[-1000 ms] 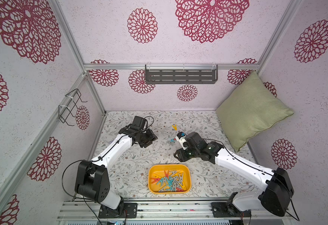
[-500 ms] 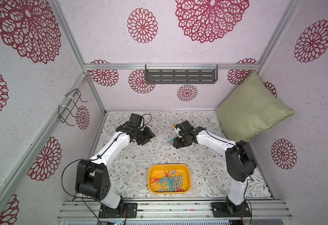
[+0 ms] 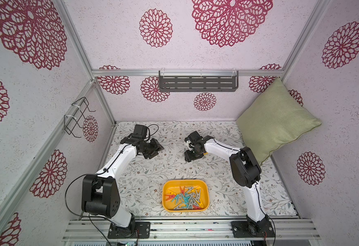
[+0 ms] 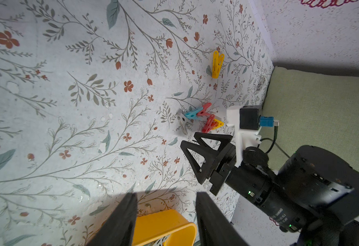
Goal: Put the clothespins into the storage box
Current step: Pick up the clothespin from the center of the board.
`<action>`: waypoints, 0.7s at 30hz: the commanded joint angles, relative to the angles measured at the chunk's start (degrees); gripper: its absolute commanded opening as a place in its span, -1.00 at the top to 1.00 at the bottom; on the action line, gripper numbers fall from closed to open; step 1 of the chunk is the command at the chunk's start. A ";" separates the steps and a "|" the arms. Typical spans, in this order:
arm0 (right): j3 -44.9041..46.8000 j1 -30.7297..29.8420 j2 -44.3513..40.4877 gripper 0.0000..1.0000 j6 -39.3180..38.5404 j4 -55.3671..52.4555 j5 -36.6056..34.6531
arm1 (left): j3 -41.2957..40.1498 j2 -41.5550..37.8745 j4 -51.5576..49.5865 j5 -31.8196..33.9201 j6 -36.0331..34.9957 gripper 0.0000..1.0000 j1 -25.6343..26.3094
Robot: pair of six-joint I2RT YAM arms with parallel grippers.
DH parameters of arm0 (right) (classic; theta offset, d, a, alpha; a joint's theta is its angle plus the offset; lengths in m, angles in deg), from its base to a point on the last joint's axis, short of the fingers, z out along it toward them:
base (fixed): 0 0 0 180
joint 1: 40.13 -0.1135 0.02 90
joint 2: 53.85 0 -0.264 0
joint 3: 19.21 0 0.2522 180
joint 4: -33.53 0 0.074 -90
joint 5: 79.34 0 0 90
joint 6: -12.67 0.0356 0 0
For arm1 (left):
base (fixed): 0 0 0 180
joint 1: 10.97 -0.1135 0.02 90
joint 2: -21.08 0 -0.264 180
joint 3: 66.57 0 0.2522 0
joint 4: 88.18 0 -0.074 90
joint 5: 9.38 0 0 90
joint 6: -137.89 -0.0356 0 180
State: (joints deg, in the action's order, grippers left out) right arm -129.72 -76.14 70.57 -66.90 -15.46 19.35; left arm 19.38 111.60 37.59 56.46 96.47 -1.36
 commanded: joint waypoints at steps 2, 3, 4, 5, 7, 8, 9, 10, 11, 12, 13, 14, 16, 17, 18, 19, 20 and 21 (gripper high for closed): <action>-3.79 0.06 2.14 -0.14 -1.75 -2.86 -1.53 | 0.52 1.37 -1.44 -1.48 -1.73 -0.02 -0.89; -4.59 0.06 2.77 -0.10 -1.78 -3.14 -1.32 | 0.75 1.42 -1.64 -1.57 -1.83 -0.02 -0.99; -5.38 0.02 3.36 -0.07 -1.83 -3.38 -1.21 | 0.73 1.49 -1.80 -1.59 -1.98 -0.02 -1.08; -6.16 0.06 3.99 -0.03 -1.74 -3.64 -0.92 | 0.80 1.50 -1.94 -1.67 -2.13 -0.02 -1.17; -7.79 0.04 5.13 0.03 -1.74 -4.15 -0.38 | 0.85 1.41 -2.31 -1.74 -2.34 -0.02 -1.30; -8.54 -0.03 5.70 0.07 -1.77 -4.45 -0.16 | 0.85 1.42 -2.47 -1.76 -2.43 -0.02 -1.43; -9.17 -0.03 6.14 0.11 -1.74 -4.57 0.08 | 0.77 1.34 -2.51 -1.84 -2.51 -0.02 -1.51; -9.85 -0.11 6.63 0.14 -1.74 -4.88 0.42 | 0.75 1.24 -2.65 -1.85 -2.66 -0.02 -1.59; -10.46 -0.16 7.08 0.19 -1.72 -5.09 0.65 | 0.67 1.11 -2.74 -1.91 -2.78 -0.02 -1.65; -10.92 -0.24 7.44 0.24 -1.74 -5.31 0.80 | 0.52 0.99 -2.80 -1.85 -2.86 -0.02 -1.78; -11.46 -0.33 7.81 0.31 -1.74 -5.51 1.08 | 0.34 0.86 -2.78 -1.89 -2.85 -0.02 -1.78; -12.00 -0.50 8.04 0.38 -1.78 -5.65 1.40 | 0.17 0.63 -2.80 -1.94 -2.96 -0.02 -1.89; -12.81 -0.88 8.45 0.51 -1.82 -5.95 1.86 | -0.19 0.22 -2.78 -1.94 -2.96 -0.02 -2.06; -13.28 -1.12 8.63 0.58 -1.89 -6.16 2.06 | -0.44 0.03 -2.70 -2.06 -2.96 -0.02 -2.15; -13.66 -1.37 8.77 0.64 -2.00 -6.34 2.12 | -0.63 -0.15 -2.72 -2.09 -2.92 -0.02 -2.22; -14.04 -1.66 8.81 0.71 -2.00 -6.59 2.28 | -0.85 -0.35 -2.63 -2.03 -2.93 -0.02 -2.25; -14.39 -1.98 8.83 0.76 -2.01 -6.70 2.52 | -1.07 -0.59 -2.63 -2.03 -2.92 -0.02 -2.27; -14.64 -2.19 8.80 0.79 -1.92 -6.79 2.74 | -1.29 -0.84 -2.60 -2.03 -2.92 -0.02 -2.31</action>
State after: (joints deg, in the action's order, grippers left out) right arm -142.20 -77.19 79.33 -68.60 -20.24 20.34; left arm 19.22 112.70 35.36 55.08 94.52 -3.18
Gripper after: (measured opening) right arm 0.120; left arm 0.510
